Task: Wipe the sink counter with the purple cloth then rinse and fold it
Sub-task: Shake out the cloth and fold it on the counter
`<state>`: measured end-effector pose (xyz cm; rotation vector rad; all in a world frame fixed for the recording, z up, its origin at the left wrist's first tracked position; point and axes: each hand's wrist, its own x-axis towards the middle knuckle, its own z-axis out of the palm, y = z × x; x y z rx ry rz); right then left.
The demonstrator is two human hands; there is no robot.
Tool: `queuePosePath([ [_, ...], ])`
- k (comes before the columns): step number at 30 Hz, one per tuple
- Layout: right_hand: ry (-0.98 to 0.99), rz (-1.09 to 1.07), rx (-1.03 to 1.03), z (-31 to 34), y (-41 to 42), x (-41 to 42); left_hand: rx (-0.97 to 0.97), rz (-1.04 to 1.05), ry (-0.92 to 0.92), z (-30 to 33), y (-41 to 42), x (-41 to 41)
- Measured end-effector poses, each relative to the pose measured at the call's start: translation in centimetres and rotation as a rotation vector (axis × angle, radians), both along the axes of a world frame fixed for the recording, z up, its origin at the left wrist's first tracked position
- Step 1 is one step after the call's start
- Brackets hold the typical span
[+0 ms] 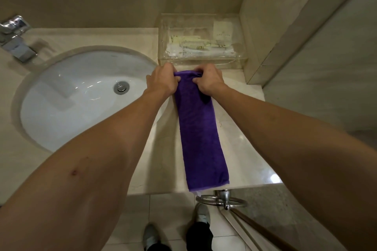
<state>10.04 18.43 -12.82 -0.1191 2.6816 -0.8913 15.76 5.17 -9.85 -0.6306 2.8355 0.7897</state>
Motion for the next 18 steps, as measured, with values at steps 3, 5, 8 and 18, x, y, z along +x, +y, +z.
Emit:
queuePosePath([
  [3, 0.009, -0.021, -0.030, 0.2, 0.2, 0.1, 0.046, 0.025, 0.019, -0.1, -0.2, 0.2],
  [5, 0.007, -0.035, -0.049, 0.3, 0.2, 0.2, 0.084, 0.042, 0.029, 0.0, -0.2, 0.3],
  [8, -0.014, -0.080, -0.102, 0.7, 0.4, 0.4, 0.110, 0.058, 0.039, 0.4, -0.1, 0.4],
  [18, 0.026, -0.059, -0.232, 3.4, 2.5, 2.2, 0.110, 0.021, 0.114, 2.8, 0.6, 2.2],
])
